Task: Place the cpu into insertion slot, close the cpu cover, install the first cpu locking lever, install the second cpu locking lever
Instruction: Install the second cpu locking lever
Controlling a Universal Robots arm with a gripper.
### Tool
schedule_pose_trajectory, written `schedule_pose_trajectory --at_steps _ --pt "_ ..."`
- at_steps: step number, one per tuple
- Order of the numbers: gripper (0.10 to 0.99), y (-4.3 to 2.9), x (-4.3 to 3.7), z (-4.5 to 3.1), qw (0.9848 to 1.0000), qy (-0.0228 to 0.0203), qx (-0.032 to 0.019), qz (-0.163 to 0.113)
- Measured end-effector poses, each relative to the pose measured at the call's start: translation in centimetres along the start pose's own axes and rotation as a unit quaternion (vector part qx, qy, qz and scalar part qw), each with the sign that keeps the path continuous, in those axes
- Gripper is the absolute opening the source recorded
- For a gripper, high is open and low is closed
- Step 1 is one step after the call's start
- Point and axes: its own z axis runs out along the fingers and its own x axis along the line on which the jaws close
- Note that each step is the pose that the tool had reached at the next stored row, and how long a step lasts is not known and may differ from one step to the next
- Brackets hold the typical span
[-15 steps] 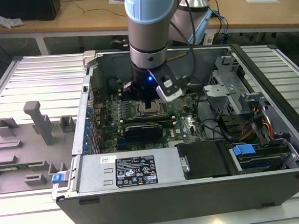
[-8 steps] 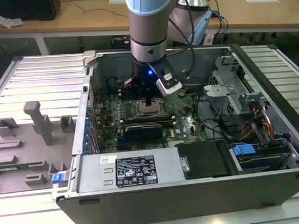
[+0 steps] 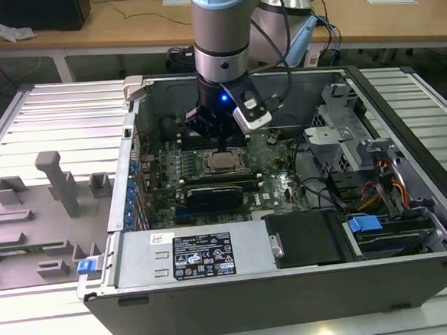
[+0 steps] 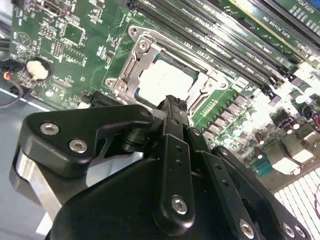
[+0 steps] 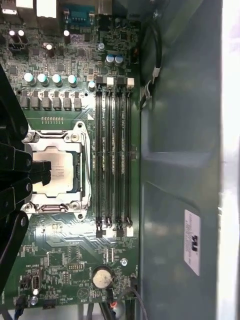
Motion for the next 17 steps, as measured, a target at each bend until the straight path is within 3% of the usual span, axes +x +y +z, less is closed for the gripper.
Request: schedule_pose_trajectory --at_steps 17 --pt "0.106 0.07 0.0 -0.25 1.0 -0.0001 0.0001 0.0"
